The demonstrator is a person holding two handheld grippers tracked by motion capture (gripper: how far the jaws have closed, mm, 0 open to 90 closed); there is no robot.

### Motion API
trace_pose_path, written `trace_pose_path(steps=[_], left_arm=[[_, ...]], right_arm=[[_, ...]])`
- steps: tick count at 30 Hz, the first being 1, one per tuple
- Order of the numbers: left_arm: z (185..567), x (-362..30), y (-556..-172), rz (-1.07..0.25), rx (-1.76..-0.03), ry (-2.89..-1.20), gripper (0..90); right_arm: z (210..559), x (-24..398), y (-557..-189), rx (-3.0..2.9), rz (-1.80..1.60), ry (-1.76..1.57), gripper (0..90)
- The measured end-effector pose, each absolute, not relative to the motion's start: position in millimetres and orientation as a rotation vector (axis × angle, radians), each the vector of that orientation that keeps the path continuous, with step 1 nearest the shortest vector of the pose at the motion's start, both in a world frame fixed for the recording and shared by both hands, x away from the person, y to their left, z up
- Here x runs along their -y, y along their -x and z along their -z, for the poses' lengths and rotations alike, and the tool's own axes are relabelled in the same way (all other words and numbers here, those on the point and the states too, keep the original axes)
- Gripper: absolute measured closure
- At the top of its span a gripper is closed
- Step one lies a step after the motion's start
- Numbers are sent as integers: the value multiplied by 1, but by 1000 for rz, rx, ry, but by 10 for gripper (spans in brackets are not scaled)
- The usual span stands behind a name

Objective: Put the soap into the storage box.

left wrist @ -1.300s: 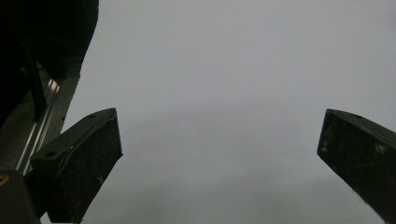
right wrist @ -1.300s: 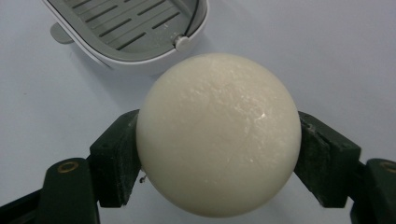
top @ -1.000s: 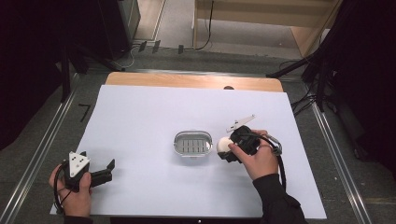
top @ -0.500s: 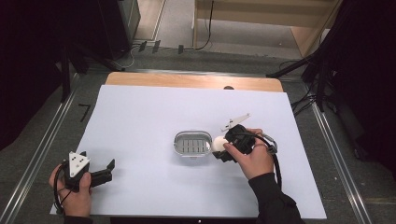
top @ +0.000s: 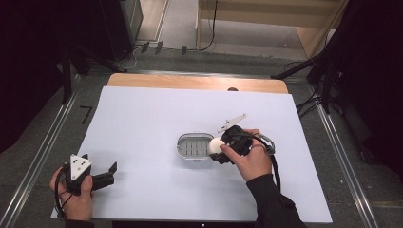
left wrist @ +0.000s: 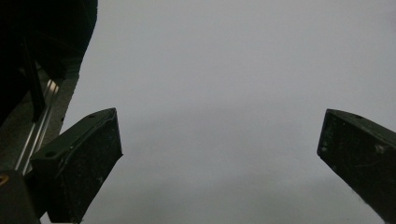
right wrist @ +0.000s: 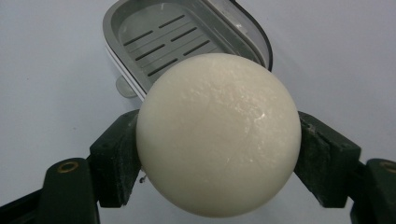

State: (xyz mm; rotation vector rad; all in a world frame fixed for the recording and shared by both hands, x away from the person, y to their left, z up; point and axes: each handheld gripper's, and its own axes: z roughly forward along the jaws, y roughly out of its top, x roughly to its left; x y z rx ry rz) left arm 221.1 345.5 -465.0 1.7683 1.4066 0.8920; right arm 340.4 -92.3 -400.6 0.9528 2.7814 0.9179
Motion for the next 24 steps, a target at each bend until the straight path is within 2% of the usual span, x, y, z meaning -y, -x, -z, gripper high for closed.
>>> trace_pose_path(steps=[24], left_arm=[[465,-346,-221,-886,-1408,-1768,2]], right_arm=[[398,57,-347,-2819,-953,-906,250]])
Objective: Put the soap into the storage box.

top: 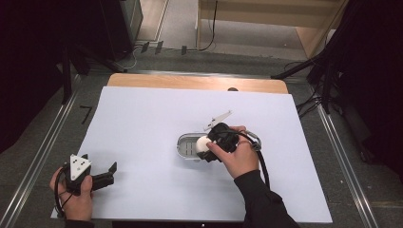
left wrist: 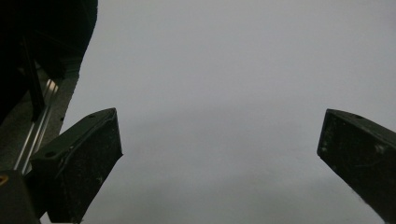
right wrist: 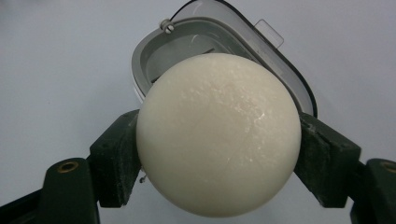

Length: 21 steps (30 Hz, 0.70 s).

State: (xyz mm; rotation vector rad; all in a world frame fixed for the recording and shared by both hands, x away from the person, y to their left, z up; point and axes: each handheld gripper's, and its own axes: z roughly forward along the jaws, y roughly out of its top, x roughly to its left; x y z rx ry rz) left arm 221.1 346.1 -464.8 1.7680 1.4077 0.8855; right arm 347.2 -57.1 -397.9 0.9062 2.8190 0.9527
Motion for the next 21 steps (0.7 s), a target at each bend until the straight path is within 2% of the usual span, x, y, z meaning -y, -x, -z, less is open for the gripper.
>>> trace_pose_path(steps=[21], left_arm=[[465,-346,-221,-881,-1408,-1769,2]], right_arm=[[403,39,-352,-2862,-934,-885,250]])
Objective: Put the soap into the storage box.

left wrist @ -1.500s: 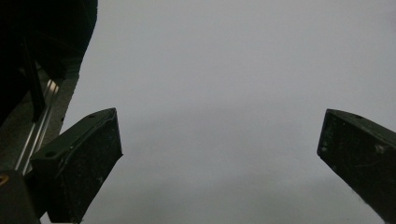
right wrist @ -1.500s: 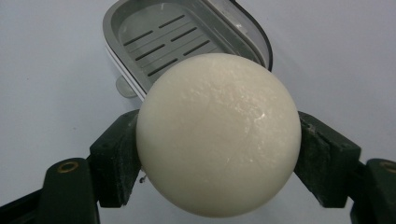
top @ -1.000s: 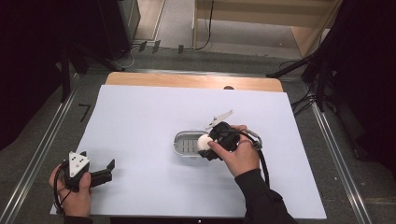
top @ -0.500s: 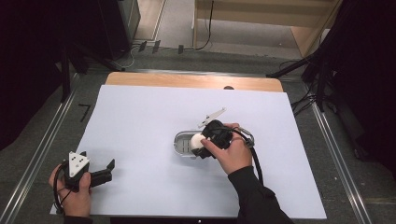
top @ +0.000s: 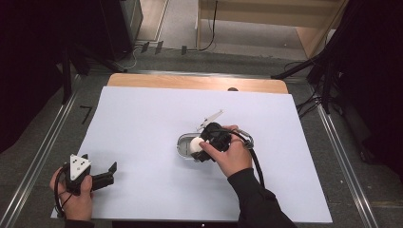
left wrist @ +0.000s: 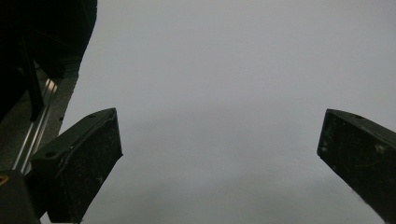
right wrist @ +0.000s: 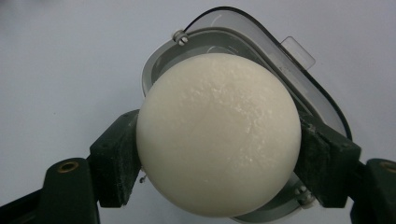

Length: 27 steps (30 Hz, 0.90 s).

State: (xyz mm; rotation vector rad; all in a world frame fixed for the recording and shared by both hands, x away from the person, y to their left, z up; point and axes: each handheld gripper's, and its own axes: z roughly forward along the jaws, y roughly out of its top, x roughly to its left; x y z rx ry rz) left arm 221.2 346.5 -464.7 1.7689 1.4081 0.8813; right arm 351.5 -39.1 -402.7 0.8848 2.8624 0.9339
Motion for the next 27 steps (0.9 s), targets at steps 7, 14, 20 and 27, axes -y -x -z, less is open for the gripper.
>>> trace_pose_path(steps=[7,14,20,27], left_arm=[[465,-347,-221,-881,-1408,-1768,2],[465,-347,-221,-880,-1408,-1766,2],[465,-347,-221,-880,-1408,-1767,2],[465,-347,-221,-880,-1407,-1767,2]], right_arm=[[407,36,-352,-2872,-926,-893,250],[410,35,-353,-2869,-914,-916,250],[411,33,-352,-2862,-908,-935,250],[414,33,-353,-2832,-893,-971,250]])
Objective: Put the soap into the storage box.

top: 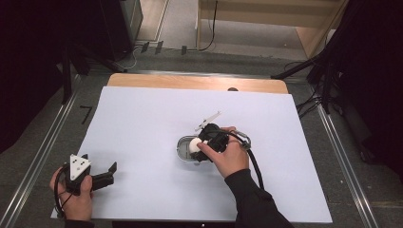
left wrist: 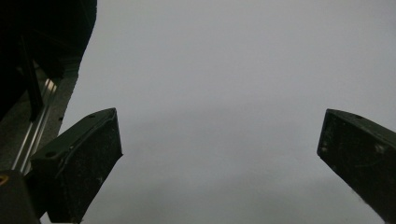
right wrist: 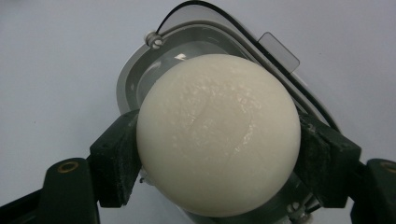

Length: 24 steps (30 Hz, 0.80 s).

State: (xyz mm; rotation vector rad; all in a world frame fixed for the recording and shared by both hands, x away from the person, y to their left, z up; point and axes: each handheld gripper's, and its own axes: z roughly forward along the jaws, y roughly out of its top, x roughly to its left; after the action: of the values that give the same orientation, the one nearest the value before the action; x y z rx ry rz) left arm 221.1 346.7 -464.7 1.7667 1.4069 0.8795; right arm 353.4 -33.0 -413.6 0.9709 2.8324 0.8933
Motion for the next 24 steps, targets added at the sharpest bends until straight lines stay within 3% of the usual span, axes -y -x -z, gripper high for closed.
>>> trace_pose_path(steps=[24], left_arm=[[465,-347,-221,-877,-1407,-1762,2]], right_arm=[[406,45,-347,-2788,-999,-979,245]])
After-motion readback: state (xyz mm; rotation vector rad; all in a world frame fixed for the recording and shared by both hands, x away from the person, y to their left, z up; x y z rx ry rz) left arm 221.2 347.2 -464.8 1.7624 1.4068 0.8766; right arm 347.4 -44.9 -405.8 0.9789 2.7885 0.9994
